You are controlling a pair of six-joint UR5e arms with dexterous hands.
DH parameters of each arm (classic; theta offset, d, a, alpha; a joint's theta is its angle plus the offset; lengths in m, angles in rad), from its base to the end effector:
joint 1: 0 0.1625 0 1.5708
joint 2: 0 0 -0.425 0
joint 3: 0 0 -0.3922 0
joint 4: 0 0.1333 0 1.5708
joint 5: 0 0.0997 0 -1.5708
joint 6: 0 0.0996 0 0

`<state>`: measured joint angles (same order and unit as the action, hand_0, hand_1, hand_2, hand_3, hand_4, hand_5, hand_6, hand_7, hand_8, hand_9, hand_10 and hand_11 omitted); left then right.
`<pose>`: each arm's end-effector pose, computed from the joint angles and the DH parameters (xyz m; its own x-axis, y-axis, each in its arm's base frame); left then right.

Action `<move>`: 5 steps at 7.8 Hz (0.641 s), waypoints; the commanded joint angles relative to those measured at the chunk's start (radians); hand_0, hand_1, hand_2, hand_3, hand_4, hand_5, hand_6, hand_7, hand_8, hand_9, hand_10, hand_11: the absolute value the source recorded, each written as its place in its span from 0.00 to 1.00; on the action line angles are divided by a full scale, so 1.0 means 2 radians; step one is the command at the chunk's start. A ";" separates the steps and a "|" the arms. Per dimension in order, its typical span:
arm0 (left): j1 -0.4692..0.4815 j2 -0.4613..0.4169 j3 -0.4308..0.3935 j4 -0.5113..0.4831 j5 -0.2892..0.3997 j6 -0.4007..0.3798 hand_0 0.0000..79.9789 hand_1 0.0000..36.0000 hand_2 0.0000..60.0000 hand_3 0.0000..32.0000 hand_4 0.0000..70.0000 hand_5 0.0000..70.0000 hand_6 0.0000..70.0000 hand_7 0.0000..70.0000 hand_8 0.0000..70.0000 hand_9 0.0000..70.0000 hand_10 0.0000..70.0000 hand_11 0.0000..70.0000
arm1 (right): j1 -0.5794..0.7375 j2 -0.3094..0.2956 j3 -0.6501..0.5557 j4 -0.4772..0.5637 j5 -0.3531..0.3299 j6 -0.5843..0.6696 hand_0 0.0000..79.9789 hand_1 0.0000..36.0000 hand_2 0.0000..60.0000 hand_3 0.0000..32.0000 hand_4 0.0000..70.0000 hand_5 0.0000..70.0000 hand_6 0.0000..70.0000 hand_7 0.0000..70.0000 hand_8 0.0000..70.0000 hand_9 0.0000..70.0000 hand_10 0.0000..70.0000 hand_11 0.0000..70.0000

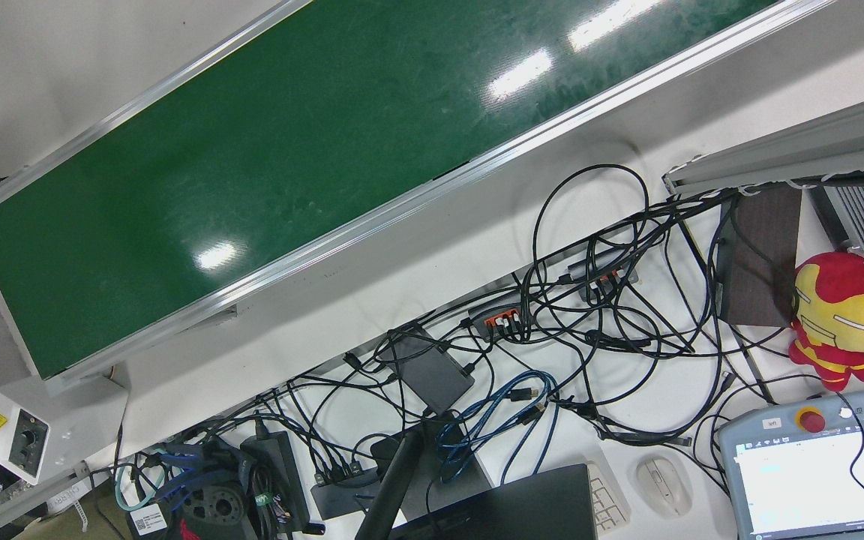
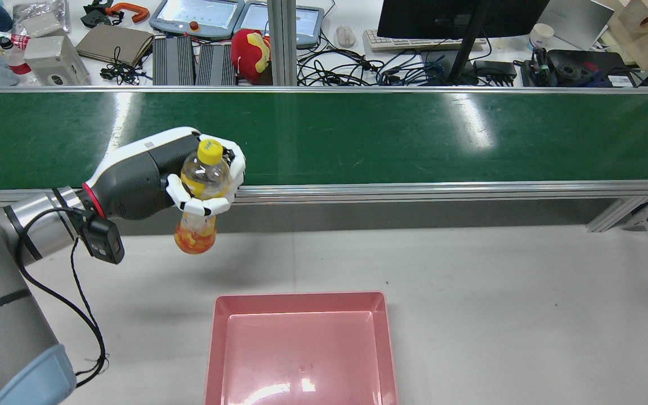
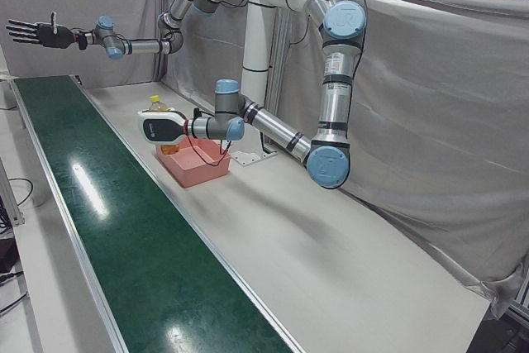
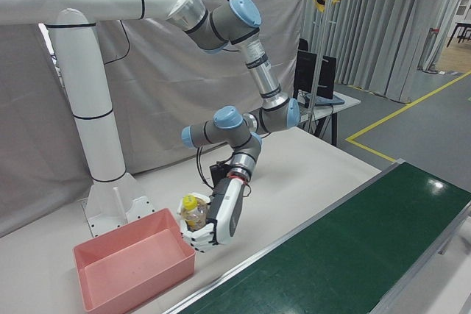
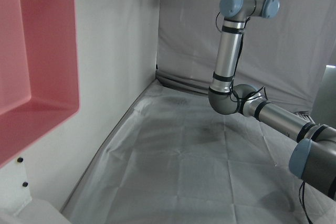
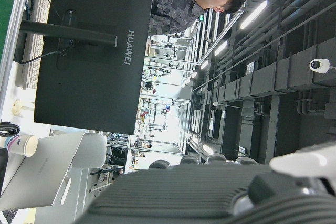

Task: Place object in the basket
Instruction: 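Lift the bottle off the conveyor and carry it over the pink basket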

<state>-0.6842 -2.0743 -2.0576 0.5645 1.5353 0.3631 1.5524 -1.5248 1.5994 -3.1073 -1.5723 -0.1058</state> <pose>0.3413 -0.4549 0.2565 -0.7276 -0.6121 -0.3098 -0.0660 0.5119 -0.8565 0.1236 -0.5229 0.6461 -0.9944 0.0083 0.1051 -0.1036 0.1102 -0.9885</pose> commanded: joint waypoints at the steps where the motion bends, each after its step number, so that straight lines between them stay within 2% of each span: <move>1: 0.126 -0.005 -0.029 0.049 -0.004 0.062 0.80 0.67 1.00 0.00 1.00 1.00 0.92 0.86 1.00 1.00 0.64 0.91 | 0.000 0.000 -0.001 0.000 0.000 0.000 0.00 0.00 0.00 0.00 0.00 0.00 0.00 0.00 0.00 0.00 0.00 0.00; 3: 0.166 -0.006 -0.028 0.069 -0.018 0.077 0.83 0.67 0.97 0.00 1.00 1.00 0.89 0.84 1.00 1.00 0.62 0.88 | 0.000 0.000 -0.001 0.001 0.000 0.000 0.00 0.00 0.00 0.00 0.00 0.00 0.00 0.00 0.00 0.00 0.00 0.00; 4: 0.168 -0.004 -0.027 0.080 -0.018 0.078 0.96 0.56 0.58 0.00 1.00 1.00 0.90 0.74 1.00 1.00 0.60 0.85 | 0.000 0.000 -0.001 0.001 0.000 0.000 0.00 0.00 0.00 0.00 0.00 0.00 0.00 0.00 0.00 0.00 0.00 0.00; 5: 0.168 -0.004 -0.028 0.100 -0.017 0.080 0.95 0.50 0.34 0.00 1.00 1.00 0.79 0.61 0.87 1.00 0.53 0.75 | 0.000 0.000 -0.001 0.001 0.000 0.000 0.00 0.00 0.00 0.00 0.00 0.00 0.00 0.00 0.00 0.00 0.00 0.00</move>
<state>-0.3685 -2.0836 -2.1128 0.7004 1.5057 0.5116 1.5524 -1.5248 1.5977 -3.1065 -1.5723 -0.1058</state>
